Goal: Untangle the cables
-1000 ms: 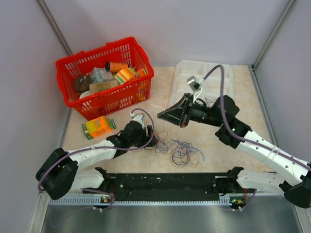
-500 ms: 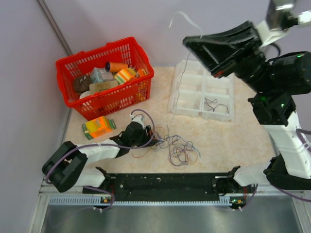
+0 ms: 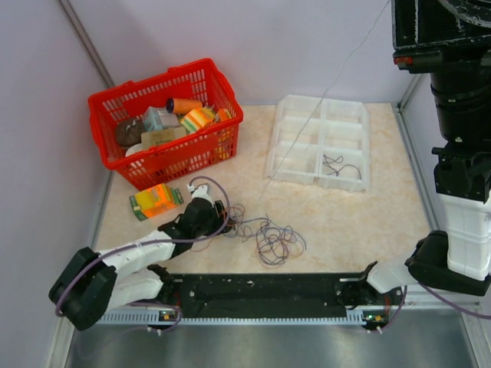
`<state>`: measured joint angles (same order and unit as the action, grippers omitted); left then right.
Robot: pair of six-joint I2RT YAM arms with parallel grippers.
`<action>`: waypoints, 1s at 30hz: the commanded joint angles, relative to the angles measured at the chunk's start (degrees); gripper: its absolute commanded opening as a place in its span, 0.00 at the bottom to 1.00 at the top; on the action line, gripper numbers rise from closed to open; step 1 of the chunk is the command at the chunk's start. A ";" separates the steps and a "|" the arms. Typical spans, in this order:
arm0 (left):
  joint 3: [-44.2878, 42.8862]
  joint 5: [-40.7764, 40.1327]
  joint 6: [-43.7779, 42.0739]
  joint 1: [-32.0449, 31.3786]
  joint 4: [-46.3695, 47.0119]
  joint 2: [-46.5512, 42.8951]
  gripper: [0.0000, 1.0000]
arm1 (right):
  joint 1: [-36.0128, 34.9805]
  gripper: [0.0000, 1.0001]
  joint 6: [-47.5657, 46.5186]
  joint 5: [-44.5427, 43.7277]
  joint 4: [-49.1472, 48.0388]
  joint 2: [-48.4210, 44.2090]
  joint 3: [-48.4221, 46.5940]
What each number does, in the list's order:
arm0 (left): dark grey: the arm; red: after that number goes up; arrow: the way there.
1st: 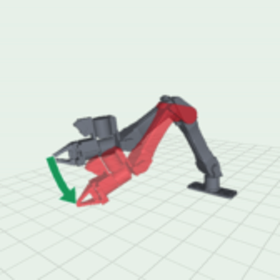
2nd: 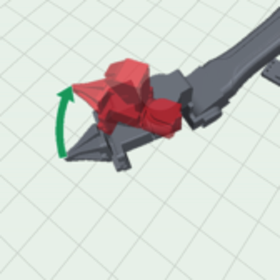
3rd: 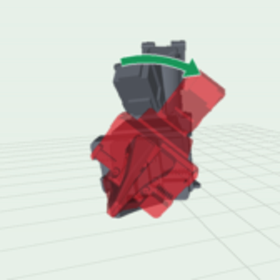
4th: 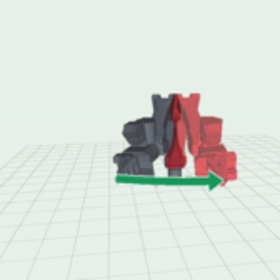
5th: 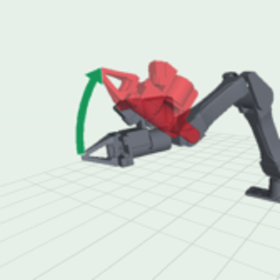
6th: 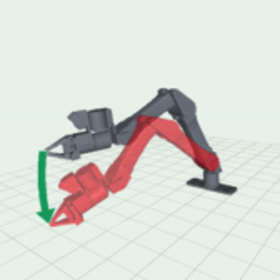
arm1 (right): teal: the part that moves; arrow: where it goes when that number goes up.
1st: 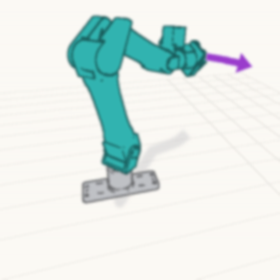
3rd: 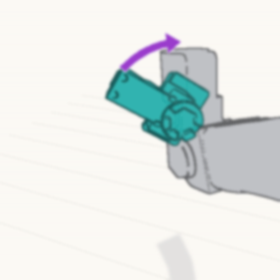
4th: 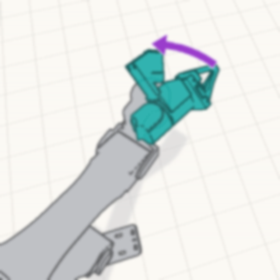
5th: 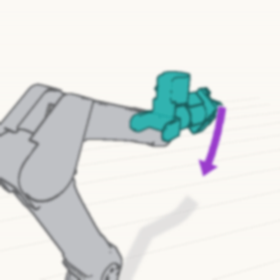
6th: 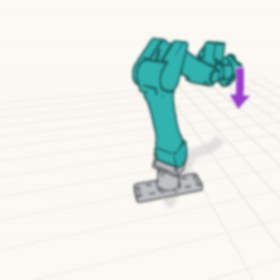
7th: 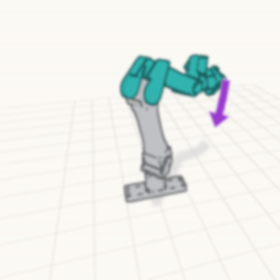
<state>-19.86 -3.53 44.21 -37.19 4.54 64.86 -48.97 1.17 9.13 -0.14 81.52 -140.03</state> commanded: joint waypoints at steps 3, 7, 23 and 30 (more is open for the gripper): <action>-0.10 -8.06 -1.58 0.98 -9.72 -7.90 0.56 | -0.42 0.00 -25.76 -17.64 -5.38 -1.70 -0.78; -0.09 -8.16 -2.54 1.77 -11.21 -10.19 0.53 | -0.42 0.00 -32.89 -19.50 -8.99 -6.18 3.08; -3.86 2.89 -7.63 2.56 -12.36 -17.21 0.72 | -0.51 0.00 -35.99 -17.83 -9.17 -9.35 13.17; -10.72 17.75 -16.95 2.47 -10.87 -28.72 0.77 | -0.42 0.00 -29.21 -16.51 -4.17 -7.60 18.04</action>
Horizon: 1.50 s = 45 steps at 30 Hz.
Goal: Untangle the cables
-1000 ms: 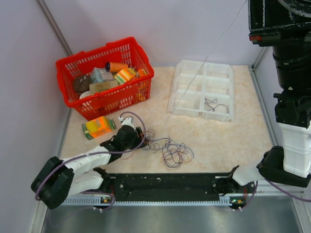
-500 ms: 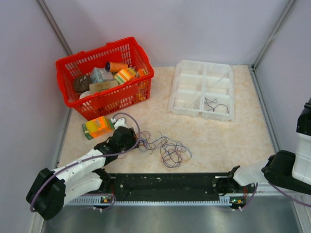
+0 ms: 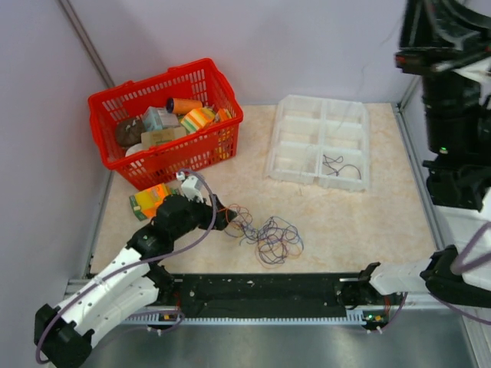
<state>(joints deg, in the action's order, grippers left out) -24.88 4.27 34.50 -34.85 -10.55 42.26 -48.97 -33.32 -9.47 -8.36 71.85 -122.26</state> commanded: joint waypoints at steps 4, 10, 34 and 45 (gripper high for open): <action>-10.17 14.01 -11.47 0.13 5.10 -7.46 0.85 | -0.51 0.00 8.18 3.67 7.48 3.99 -2.63; -19.39 7.89 -10.70 0.13 -2.69 -1.05 0.90 | -0.42 0.00 10.82 5.96 8.27 4.52 -4.22; -32.33 -4.54 -14.46 -4.17 -40.41 28.30 0.84 | -0.42 0.00 12.67 5.96 10.38 2.42 3.16; -22.41 7.94 -6.82 -4.17 -25.59 25.07 0.62 | 0.80 0.00 22.84 -5.44 10.12 -4.17 30.20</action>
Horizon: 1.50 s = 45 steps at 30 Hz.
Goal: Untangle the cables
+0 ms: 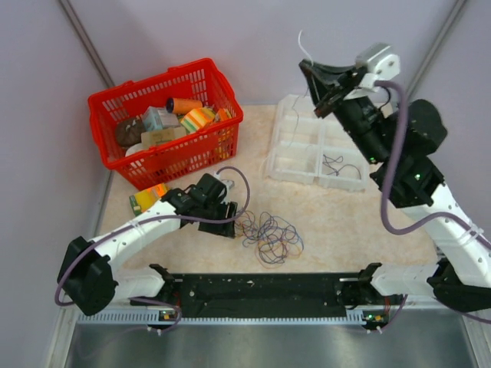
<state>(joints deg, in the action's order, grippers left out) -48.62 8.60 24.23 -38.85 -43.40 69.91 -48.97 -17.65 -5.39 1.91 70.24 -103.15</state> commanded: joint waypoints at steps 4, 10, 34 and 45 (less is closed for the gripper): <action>3.79 4.49 4.42 -0.17 13.67 -7.76 0.47 | 3.88 0.00 22.71 -21.23 5.54 -5.72 27.18; 1.78 1.69 2.58 -0.09 14.57 -12.68 0.30 | 3.88 0.00 40.56 -1.17 10.14 -13.63 49.50; -4.64 -1.40 2.49 -0.08 13.52 -14.11 0.30 | -4.12 0.67 29.62 18.29 13.21 -9.95 48.59; -5.61 -2.10 1.87 -0.08 10.70 -12.78 0.31 | -4.55 0.65 34.86 38.34 -7.87 0.24 44.53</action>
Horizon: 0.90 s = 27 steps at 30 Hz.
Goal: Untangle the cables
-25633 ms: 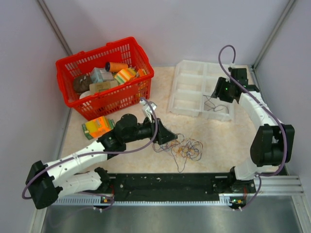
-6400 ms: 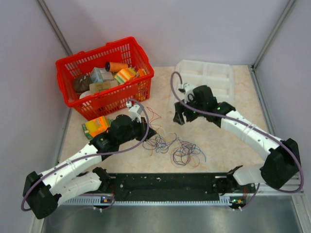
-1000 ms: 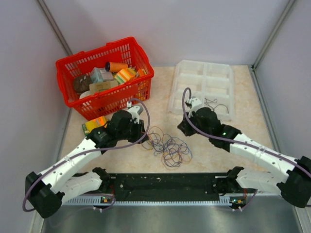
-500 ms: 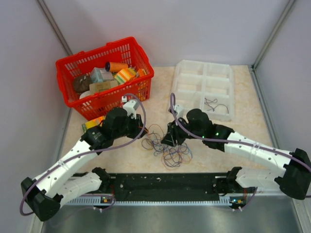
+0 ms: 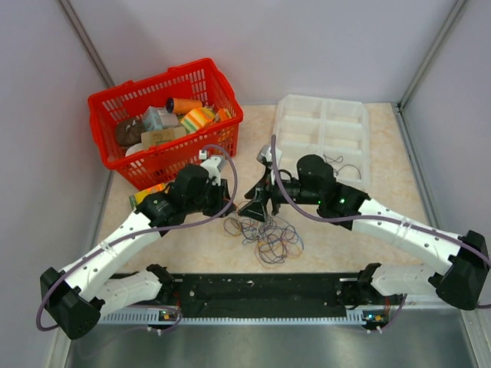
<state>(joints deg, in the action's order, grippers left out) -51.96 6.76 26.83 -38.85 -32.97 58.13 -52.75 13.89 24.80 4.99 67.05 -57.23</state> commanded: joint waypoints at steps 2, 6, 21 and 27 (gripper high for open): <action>-2.35 0.17 -0.73 -0.08 0.45 -0.91 0.31 | -1.47 0.62 4.39 8.68 -12.55 5.19 -1.21; -2.00 1.75 -0.73 -0.08 0.98 -1.35 0.31 | -2.01 0.39 6.15 4.58 -13.87 6.52 -0.43; 7.05 6.42 -3.27 -0.08 3.62 -6.71 0.89 | 6.86 0.00 9.93 -15.65 -10.54 6.61 -8.77; 9.60 4.67 -4.59 -0.08 4.23 -9.08 0.93 | 17.67 0.00 9.49 -15.83 -7.10 6.87 -12.29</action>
<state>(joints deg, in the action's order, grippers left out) -43.44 10.92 24.23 -38.85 -30.61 50.98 -40.99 23.18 12.16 -1.13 74.65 -65.60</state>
